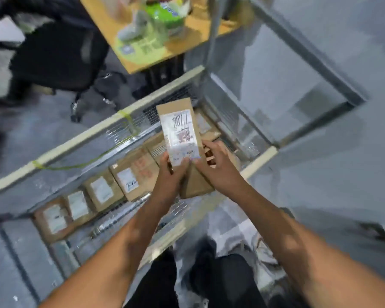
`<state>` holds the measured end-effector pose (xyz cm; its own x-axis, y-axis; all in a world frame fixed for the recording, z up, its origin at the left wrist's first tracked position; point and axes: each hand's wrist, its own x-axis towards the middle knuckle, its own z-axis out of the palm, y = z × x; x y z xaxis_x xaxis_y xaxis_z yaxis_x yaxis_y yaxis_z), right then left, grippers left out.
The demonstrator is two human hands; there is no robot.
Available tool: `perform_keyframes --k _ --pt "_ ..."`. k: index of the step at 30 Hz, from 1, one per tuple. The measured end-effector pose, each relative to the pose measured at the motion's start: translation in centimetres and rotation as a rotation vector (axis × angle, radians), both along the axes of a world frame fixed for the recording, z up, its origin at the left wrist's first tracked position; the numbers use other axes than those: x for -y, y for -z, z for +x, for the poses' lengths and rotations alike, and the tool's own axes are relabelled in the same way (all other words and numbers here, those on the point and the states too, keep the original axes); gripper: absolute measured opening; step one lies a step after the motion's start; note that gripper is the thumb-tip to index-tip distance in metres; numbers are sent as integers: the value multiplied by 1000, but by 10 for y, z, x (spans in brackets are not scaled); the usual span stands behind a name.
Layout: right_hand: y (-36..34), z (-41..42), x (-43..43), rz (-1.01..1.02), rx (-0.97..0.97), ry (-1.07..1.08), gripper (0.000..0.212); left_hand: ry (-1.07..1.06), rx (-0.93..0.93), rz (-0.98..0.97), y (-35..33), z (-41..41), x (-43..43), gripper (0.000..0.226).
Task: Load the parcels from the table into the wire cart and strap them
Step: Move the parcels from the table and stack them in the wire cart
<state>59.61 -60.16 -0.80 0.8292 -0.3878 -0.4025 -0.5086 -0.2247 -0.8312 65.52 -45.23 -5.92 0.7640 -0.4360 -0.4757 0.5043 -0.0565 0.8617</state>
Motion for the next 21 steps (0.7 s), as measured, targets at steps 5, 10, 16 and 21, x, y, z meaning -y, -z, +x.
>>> perform_keyframes --k 5,10,16,21 --pt "104 60 18 17 -254 -259 46 -19 -122 61 110 24 -24 101" --pt "240 97 67 -33 -375 -378 53 -54 -234 180 239 29 -26 98" --pt "391 126 109 -157 -492 -592 62 12 -287 225 381 18 -17 98" --pt "459 122 85 -136 -436 -746 78 42 -323 211 446 6 4 103"
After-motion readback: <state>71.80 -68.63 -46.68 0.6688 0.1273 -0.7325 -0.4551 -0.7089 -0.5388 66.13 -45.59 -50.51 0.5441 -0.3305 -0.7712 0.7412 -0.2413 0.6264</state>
